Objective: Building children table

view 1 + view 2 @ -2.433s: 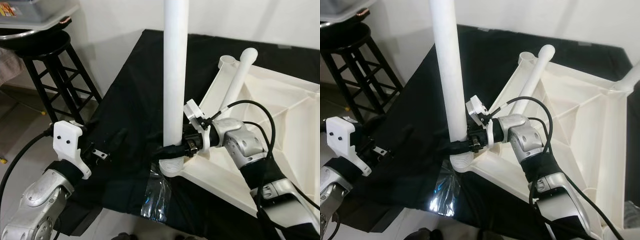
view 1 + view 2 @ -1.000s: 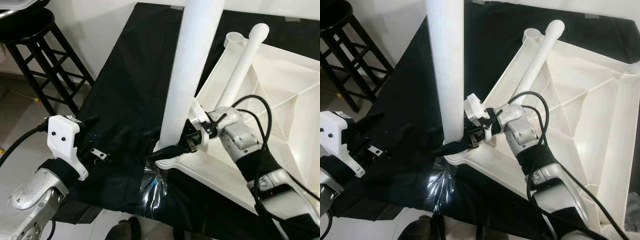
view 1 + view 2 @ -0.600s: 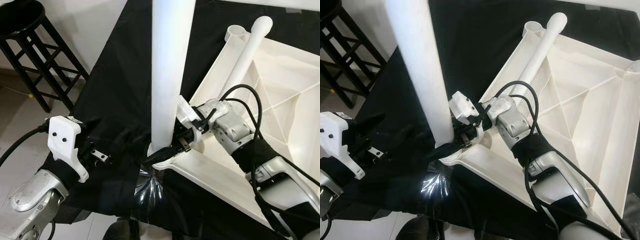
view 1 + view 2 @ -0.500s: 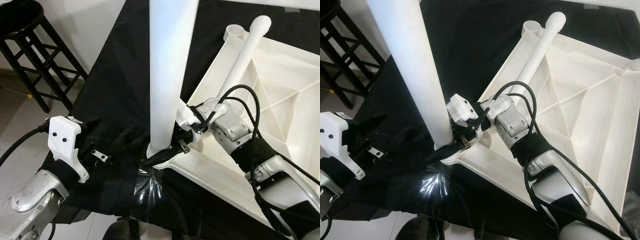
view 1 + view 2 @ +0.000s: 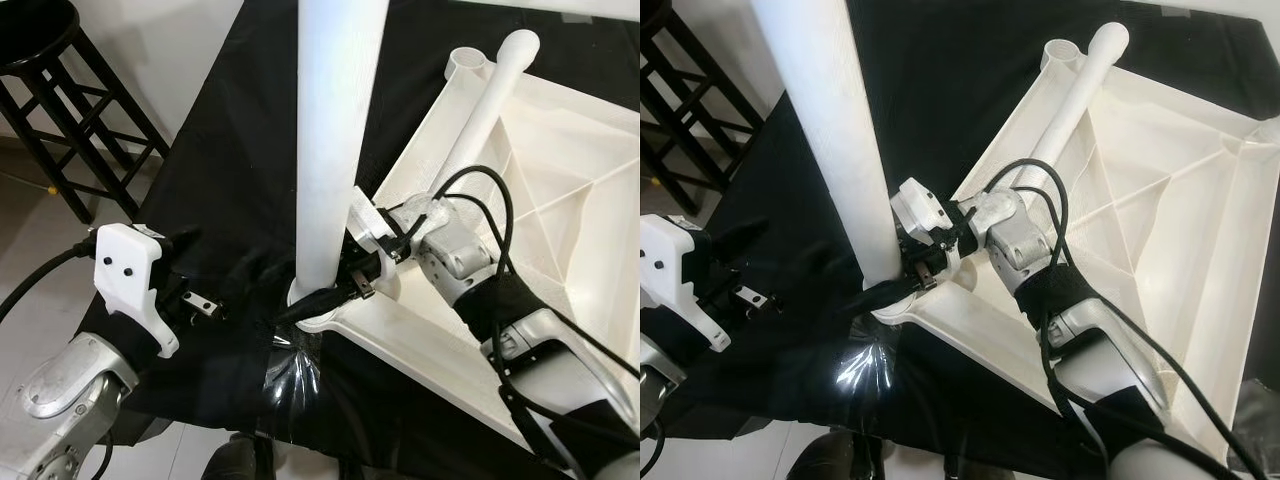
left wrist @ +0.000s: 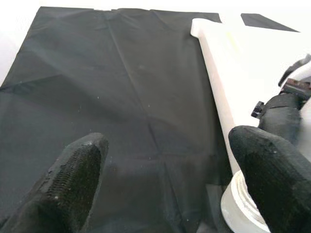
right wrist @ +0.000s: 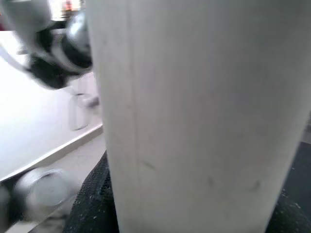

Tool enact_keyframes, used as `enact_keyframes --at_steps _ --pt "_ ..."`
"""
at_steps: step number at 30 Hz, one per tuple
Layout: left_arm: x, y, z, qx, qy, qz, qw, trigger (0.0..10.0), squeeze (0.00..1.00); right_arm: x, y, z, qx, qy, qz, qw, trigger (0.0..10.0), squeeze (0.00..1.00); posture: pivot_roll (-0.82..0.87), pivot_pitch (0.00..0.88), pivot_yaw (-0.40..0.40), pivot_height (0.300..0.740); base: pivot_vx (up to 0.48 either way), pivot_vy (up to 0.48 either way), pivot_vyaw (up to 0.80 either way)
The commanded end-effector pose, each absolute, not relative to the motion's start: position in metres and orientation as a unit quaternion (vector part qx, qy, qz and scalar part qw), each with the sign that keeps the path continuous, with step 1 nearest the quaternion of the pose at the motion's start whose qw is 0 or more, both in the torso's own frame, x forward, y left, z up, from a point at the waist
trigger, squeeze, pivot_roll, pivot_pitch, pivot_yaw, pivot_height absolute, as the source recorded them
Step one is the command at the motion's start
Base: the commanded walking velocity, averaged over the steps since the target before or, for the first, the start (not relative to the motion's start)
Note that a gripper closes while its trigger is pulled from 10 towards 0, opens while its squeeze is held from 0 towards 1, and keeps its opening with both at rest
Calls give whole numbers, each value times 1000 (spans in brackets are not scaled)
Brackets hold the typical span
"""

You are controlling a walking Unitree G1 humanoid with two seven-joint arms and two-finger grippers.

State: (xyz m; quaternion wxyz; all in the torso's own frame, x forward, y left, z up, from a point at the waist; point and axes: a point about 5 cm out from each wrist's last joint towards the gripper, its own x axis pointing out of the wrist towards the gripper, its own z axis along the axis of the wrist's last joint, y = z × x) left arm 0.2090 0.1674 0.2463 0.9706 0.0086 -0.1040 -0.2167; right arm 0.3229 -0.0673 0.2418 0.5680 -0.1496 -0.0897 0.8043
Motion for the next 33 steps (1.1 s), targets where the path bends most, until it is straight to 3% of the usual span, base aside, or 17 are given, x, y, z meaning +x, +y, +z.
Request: enact_keyframes --at_steps 1,5,8,13,14,15,16,17,19,20,22,28,33 --pt "210 165 244 3 -100 -223 970 10000 0 324 -67 214 -127 -46 774 619 10000 0 14 340 -50 740 0 0 0" --pt "211 164 245 3 -104 -223 969 10000 0 316 -66 208 -128 -38 766 629 10000 0 -2 328 -55 740 0 0 0" --pt "215 165 248 1 -112 -224 968 10000 0 289 -61 191 -143 -7 723 676 10000 0 -20 319 -60 740 0 0 0" --pt "216 166 248 1 -113 -224 968 10000 0 285 -59 187 -141 7 688 712 10000 0 -28 312 -57 740 0 0 0" --pt "216 167 249 2 -115 -224 968 10000 0 283 -56 185 -132 12 657 742 10000 0 -33 308 -54 740 0 0 0" --pt "216 167 249 2 -115 -224 968 10000 0 283 -56 185 -132 12 657 742 10000 0 -33 308 -54 740 0 0 0" --pt "217 167 249 2 -117 -225 967 10000 0 280 -54 183 -122 17 624 772 10000 0 -33 306 -51 740 0 0 0" --pt "217 167 249 2 -117 -225 967 10000 0 280 -54 183 -122 17 624 772 10000 0 -33 306 -51 740 0 0 0" --pt "219 165 251 3 -120 -232 965 10000 0 272 -51 179 -104 16 541 834 10000 0 -30 301 -40 740 0 0 0" --pt "219 165 251 3 -120 -232 965 10000 0 272 -51 179 -104 16 541 834 10000 0 -30 301 -40 740 0 0 0" --pt "220 164 253 5 -122 -239 963 10000 0 267 -54 174 -103 19 461 881 10000 0 -29 301 -34 740 0 0 0" --pt "222 167 255 11 -126 -244 961 10000 0 254 -54 171 -96 23 377 921 10000 0 -30 294 -21 740 0 0 0" --pt "227 170 261 19 -135 -253 958 10000 0 247 -52 171 -117 28 334 935 10000 0 -29 279 -13 740 0 0 0"
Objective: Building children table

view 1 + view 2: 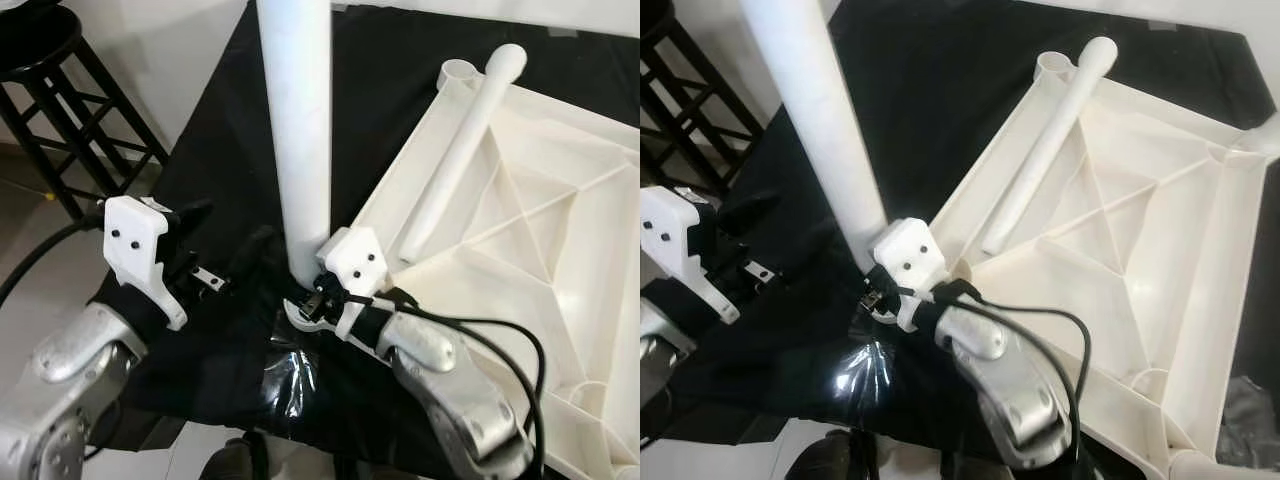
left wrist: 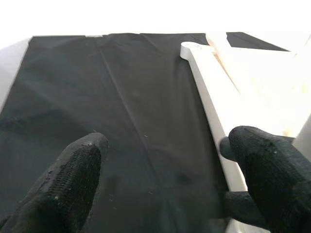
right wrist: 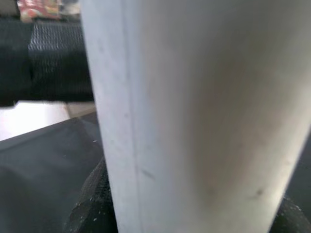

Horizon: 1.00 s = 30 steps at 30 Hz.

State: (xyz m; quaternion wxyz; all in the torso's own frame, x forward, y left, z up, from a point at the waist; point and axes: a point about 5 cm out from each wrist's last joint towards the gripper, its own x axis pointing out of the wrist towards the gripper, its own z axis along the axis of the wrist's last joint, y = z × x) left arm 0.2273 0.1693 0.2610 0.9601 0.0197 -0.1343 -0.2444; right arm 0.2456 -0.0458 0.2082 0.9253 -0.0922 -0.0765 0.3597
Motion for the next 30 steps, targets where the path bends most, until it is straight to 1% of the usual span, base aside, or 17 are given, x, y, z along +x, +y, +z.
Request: enact_keyframes --at_steps 1,4,11,15,20,21,23,25,26,28,29,30 --pt "227 170 261 19 -135 -253 958 10000 0 247 -52 171 -117 28 334 935 10000 0 -29 279 -13 740 0 0 0" --pt "230 177 269 21 -148 -260 954 10000 0 246 -48 171 -119 38 314 941 10000 0 -21 262 -14 740 0 0 0" --pt "229 176 276 9 -160 -284 945 10000 0 246 -47 171 -114 39 307 944 10000 0 -21 244 -14 740 0 0 0" --pt "230 182 292 -5 -177 -340 923 10000 0 252 -48 173 -83 37 287 954 10000 0 -19 215 -3 740 0 0 0" --pt "232 187 297 -4 -179 -360 916 10000 0 254 -46 178 -56 24 293 954 10000 0 -15 205 1 740 0 0 0" --pt "232 191 303 -3 -180 -385 905 10000 0 253 -43 187 -16 6 329 944 10000 0 -12 187 11 740 0 0 0" --pt "231 192 305 -3 -181 -394 901 10000 0 252 -43 190 -3 1 340 940 10000 0 -11 185 13 740 0 0 0" --pt "231 193 310 -2 -182 -419 890 10000 0 250 -45 191 -15 -6 373 928 10000 0 -11 178 16 740 0 0 0" --pt "231 193 310 -2 -182 -419 890 10000 0 250 -45 191 -15 -6 373 928 10000 0 -11 178 16 740 0 0 0" --pt "232 191 313 -2 -183 -438 880 10000 0 246 -46 191 -34 -8 407 913 10000 0 -14 171 22 740 0 0 0" --pt "232 191 313 -2 -183 -438 880 10000 0 246 -46 191 -34 -8 407 913 10000 0 -14 171 22 740 0 0 0" --pt "233 191 315 -1 -184 -447 876 10000 0 245 -46 190 -47 -9 419 907 10000 0 -19 165 27 740 0 0 0"
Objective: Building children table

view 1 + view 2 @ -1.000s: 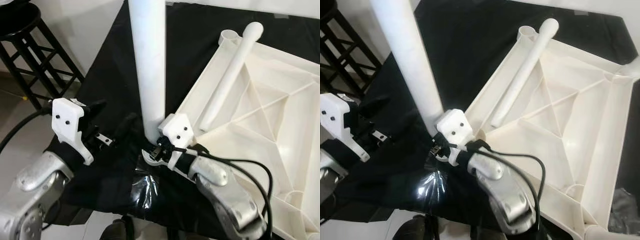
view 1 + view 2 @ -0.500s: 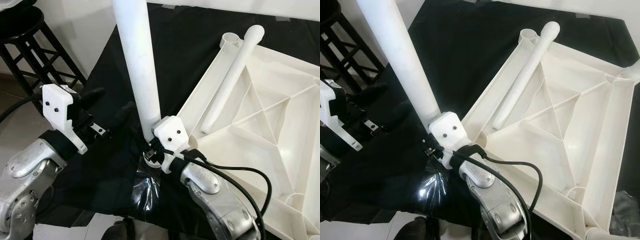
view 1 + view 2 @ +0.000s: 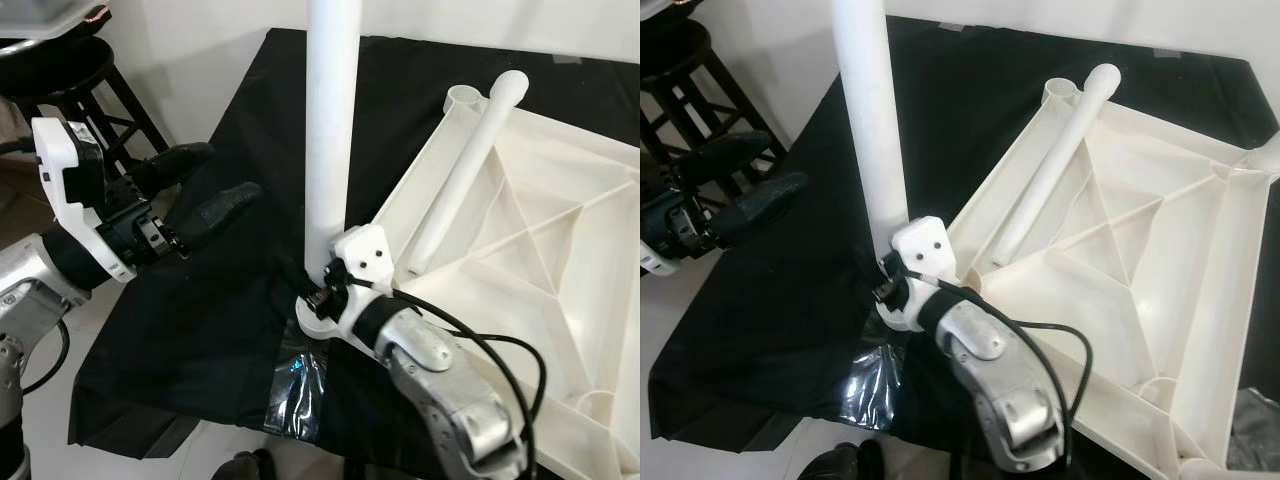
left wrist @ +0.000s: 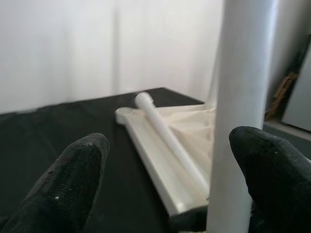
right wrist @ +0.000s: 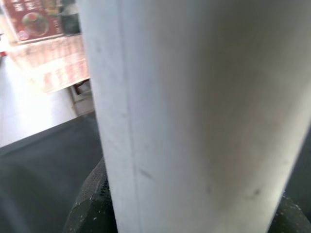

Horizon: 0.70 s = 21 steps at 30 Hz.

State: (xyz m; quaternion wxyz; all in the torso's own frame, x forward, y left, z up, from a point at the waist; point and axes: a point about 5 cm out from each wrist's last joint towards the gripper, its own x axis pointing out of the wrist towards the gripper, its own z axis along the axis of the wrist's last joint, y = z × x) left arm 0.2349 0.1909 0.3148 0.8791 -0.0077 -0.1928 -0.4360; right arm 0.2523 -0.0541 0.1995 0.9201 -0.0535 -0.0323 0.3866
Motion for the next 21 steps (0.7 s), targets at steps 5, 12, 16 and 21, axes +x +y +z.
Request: enact_keyframes --at_steps 5,12,16,21 --pt "237 188 321 4 -188 -470 862 10000 0 245 -47 187 -64 -5 435 898 10000 0 -21 157 31 740 0 0 0" --pt "238 180 340 -15 -204 -533 821 10000 0 249 -49 189 -88 -20 461 883 10000 0 -25 142 40 740 0 0 0" --pt "232 176 346 -22 -198 -582 788 10000 0 255 -58 192 -90 -35 463 881 10000 0 -25 137 40 740 0 0 0" --pt "229 169 342 -36 -165 -636 753 10000 1000 258 -63 195 -85 -54 471 877 10000 0 -21 132 43 740 0 0 0"
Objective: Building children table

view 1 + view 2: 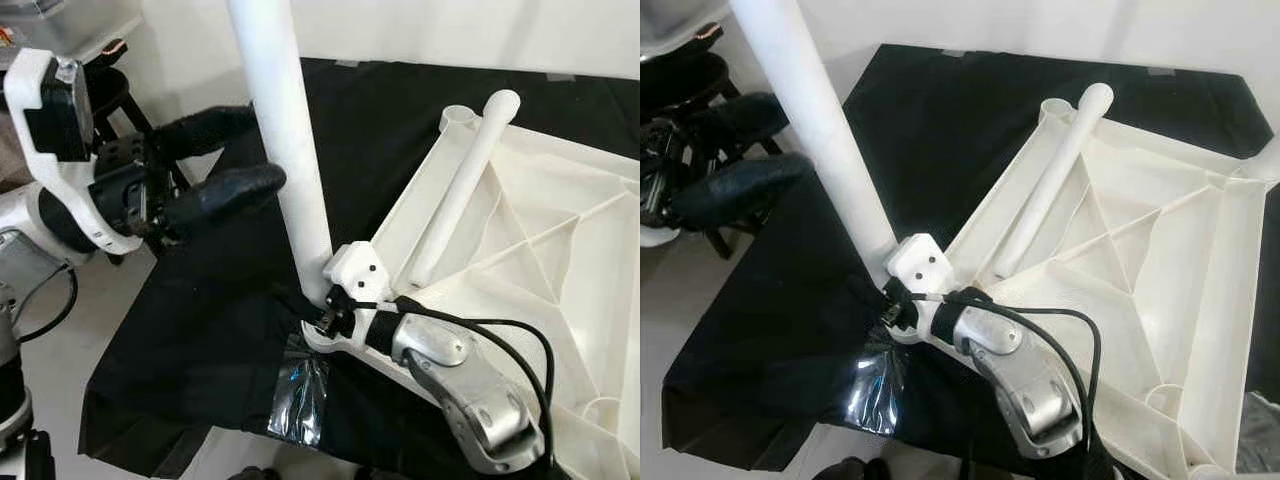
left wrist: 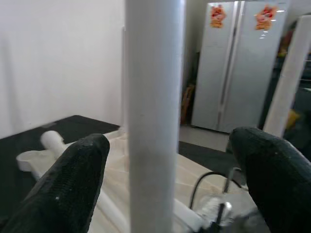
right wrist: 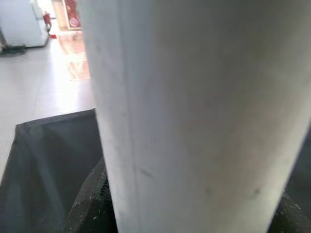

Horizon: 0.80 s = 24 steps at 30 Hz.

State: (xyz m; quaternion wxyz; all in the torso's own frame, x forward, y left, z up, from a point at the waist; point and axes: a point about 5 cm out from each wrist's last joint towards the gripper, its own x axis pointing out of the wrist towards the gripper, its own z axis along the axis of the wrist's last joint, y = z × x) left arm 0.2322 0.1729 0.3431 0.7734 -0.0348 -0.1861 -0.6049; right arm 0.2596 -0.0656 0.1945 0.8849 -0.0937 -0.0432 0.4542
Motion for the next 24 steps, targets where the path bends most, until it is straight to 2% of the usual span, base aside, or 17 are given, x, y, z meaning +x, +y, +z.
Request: enact_keyframes --at_steps 1,5,9,10,11,12,13,19,20,22,23,24 --pt "228 167 341 -42 -155 -650 743 10000 1000 257 -63 196 -82 -58 473 875 10000 0 -23 132 44 740 0 0 0" --pt "232 159 339 -38 -143 -657 739 10000 1000 257 -62 196 -78 -64 477 873 10000 0 -23 131 46 740 0 0 0" --pt "251 150 341 -24 -147 -619 772 10000 1000 253 -58 198 -65 -78 488 867 10000 0 -24 130 54 740 0 0 0" --pt "253 149 342 -24 -148 -614 775 10000 690 253 -58 198 -66 -79 489 866 10000 0 -24 130 54 740 0 0 0" --pt "253 149 342 -24 -148 -614 775 10000 690 253 -58 198 -66 -79 489 866 10000 0 -24 130 54 740 0 0 0" --pt "256 149 344 -26 -153 -607 780 10000 122 253 -58 198 -65 -80 490 866 10000 0 -24 130 58 740 0 0 0" --pt "259 149 347 -31 -155 -603 782 10000 0 252 -57 197 -65 -80 491 865 10000 0 -23 130 59 740 0 0 0" --pt "263 149 352 -33 -154 -608 778 10000 0 252 -57 195 -64 -79 494 864 10000 0 -21 129 60 740 0 0 0" --pt "263 148 353 -33 -151 -613 775 8627 0 252 -56 195 -65 -78 494 863 10000 0 -21 128 61 740 0 0 0" --pt "262 148 353 -32 -148 -616 773 8627 0 252 -56 194 -65 -78 494 863 10000 0 -21 128 61 740 0 0 0" --pt "262 148 353 -31 -147 -618 771 0 0 253 -57 194 -66 -79 494 863 10000 0 -22 127 61 740 0 0 0" --pt "262 148 353 -31 -147 -618 771 0 0 253 -57 194 -66 -79 494 863 10000 0 -22 127 61 740 0 0 0"
